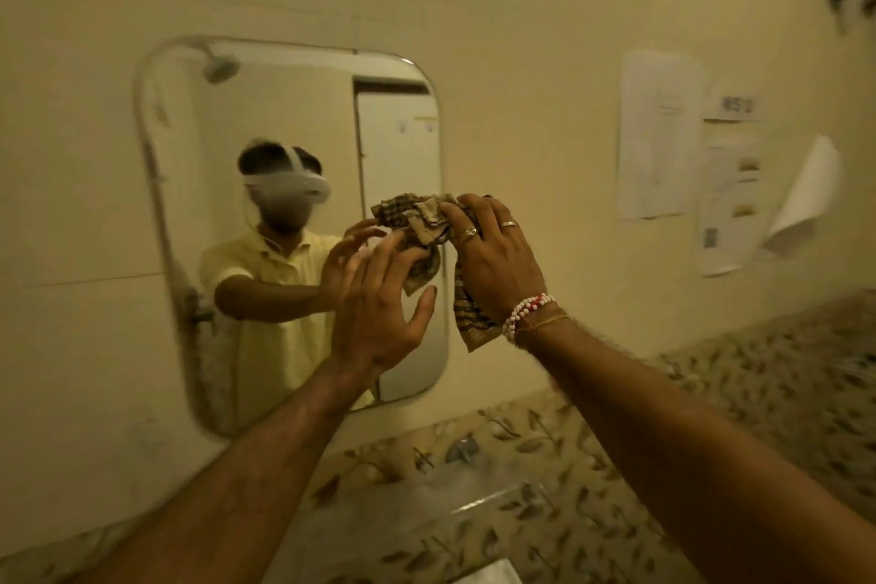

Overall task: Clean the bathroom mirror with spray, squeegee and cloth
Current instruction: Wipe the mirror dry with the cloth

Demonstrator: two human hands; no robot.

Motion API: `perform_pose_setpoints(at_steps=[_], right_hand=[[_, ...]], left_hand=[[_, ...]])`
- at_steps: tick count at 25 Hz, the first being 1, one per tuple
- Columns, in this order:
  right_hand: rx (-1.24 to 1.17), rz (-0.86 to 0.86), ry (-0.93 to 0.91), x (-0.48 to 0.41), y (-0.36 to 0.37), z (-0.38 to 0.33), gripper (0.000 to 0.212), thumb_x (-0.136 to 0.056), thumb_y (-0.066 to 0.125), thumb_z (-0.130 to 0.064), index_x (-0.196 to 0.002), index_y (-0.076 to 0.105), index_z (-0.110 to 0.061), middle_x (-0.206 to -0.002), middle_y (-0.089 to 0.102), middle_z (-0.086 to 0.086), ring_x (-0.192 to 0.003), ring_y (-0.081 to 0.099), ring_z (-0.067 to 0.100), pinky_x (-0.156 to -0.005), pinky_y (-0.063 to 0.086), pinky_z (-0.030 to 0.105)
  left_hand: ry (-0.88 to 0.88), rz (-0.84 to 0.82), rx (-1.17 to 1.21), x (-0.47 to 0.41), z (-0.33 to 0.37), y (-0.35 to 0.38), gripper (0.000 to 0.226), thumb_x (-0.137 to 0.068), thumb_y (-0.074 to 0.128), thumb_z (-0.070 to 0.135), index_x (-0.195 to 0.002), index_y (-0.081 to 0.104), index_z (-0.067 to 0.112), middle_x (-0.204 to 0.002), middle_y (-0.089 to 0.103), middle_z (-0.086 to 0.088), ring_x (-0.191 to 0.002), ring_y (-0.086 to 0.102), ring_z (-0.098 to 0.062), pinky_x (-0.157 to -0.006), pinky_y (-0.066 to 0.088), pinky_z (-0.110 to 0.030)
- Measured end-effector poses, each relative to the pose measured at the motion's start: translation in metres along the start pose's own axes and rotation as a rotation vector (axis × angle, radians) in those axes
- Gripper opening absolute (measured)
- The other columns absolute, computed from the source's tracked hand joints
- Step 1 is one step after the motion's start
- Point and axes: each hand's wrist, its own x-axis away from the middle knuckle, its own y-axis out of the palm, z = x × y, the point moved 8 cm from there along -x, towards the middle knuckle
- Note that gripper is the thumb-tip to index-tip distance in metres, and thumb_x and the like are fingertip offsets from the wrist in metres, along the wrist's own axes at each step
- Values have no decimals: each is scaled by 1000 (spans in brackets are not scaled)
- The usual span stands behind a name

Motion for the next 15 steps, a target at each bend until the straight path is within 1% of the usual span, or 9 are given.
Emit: perform_pose_setpoints(at_steps=[2, 4, 6, 8, 11, 15], right_hand=[[43, -10, 72, 29, -8, 55, 60, -79, 53, -1, -139, 51, -6, -134, 55, 20, -122, 51, 42, -101, 48, 50], [78, -27, 116, 56, -15, 102, 63, -76, 57, 3, -138, 52, -6, -134, 55, 20, -121, 51, 42, -100, 48, 50], [121, -49, 154, 87, -23, 150, 61, -77, 57, 4, -138, 52, -6, -133, 55, 20, -121, 52, 41, -100, 49, 50], [159, -50, 198, 116, -32, 194, 57, -81, 60, 3, -136, 53, -7, -132, 56, 19, -119, 53, 40, -98, 51, 49], [205, -60, 253, 160, -40, 250, 54, -86, 62, -2, -138, 51, -10, -131, 56, 17, -119, 52, 36, -97, 52, 47], [241, -103, 319, 216, -35, 305, 57, -85, 60, -5, -140, 49, -13, -131, 55, 14, -118, 50, 33, -93, 52, 44]], left_hand=[[12, -18, 71, -8, 38, 35, 47, -93, 56, 42, -134, 58, 19, -153, 50, -7, -140, 48, -27, -118, 32, -44], [7, -38, 133, -12, 70, 68, 45, -92, 57, 42, -133, 58, 21, -154, 48, -3, -137, 50, -25, -114, 36, -41], [14, -59, 184, -13, 108, 105, 44, -92, 58, 41, -132, 58, 23, -155, 47, -1, -133, 54, -25, -107, 43, -43], [15, -82, 235, -10, 146, 140, 43, -92, 59, 41, -131, 58, 23, -155, 46, 1, -130, 56, -23, -104, 45, -43], [16, -123, 323, -1, 197, 190, 43, -92, 59, 42, -131, 58, 24, -156, 45, 2, -129, 57, -22, -102, 46, -42], [23, -220, 419, 23, 248, 262, 44, -92, 59, 43, -133, 57, 26, -155, 44, 2, -129, 55, -20, -101, 47, -40]])
